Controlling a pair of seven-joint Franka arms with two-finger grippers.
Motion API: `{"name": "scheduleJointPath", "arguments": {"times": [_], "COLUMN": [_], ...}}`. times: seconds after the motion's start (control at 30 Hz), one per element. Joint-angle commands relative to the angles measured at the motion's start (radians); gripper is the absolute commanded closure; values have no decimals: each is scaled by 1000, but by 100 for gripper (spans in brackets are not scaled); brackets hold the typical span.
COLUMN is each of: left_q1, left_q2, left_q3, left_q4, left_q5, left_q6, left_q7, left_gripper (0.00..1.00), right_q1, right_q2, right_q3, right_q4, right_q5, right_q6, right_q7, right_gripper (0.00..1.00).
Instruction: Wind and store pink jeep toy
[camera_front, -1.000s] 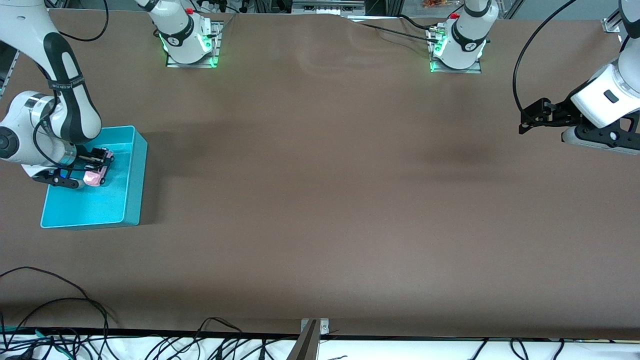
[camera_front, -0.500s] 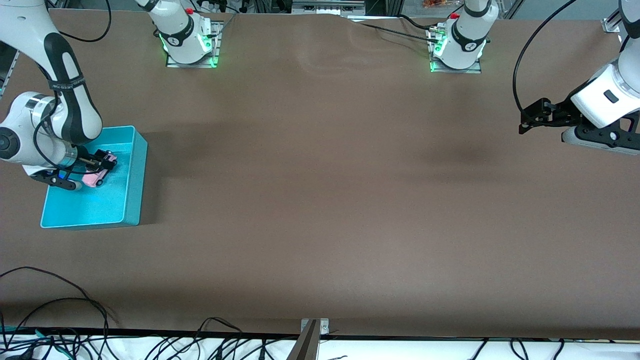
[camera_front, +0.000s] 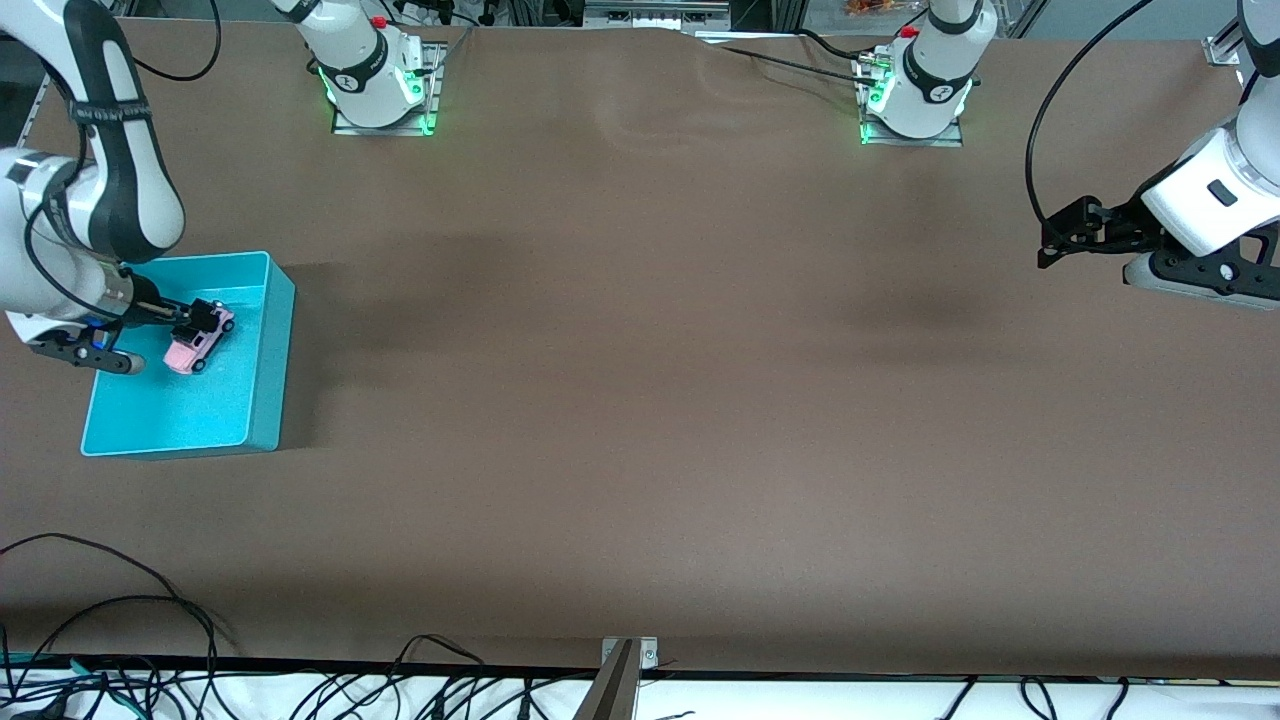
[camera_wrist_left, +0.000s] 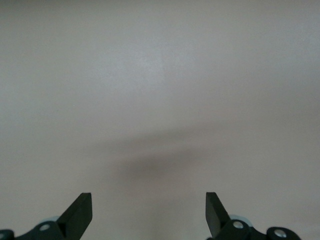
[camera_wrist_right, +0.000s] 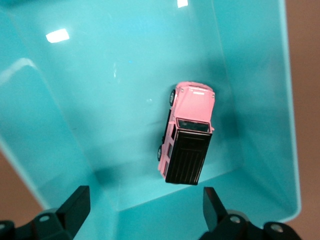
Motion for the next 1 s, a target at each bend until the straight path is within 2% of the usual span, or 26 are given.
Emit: {"name": "scheduleJointPath", "arguments": {"times": [0.0, 0.43, 0.7, 0.97], "left_q1": [7, 8, 8, 7], "left_q2": [13, 13, 13, 12], "left_q3": [-1, -1, -1, -1], "left_q4": [31, 31, 31, 31], "left_q5": [-29, -29, -29, -29], "left_q6": [-20, -20, -20, -20], "left_q7": [-1, -1, -1, -1], "left_gripper": [0, 0, 0, 0], "right_q1": [-5, -1, -1, -1], "right_q2": [-79, -264, -304, -306], "right_q3": [26, 80, 106, 173], "right_q4": [-3, 32, 196, 316], "right_q5": [-14, -8, 138, 184], "right_q6": [-56, -181, -382, -507], "right_q7": [30, 51, 63, 134], "right_gripper": [0, 0, 0, 0]}}
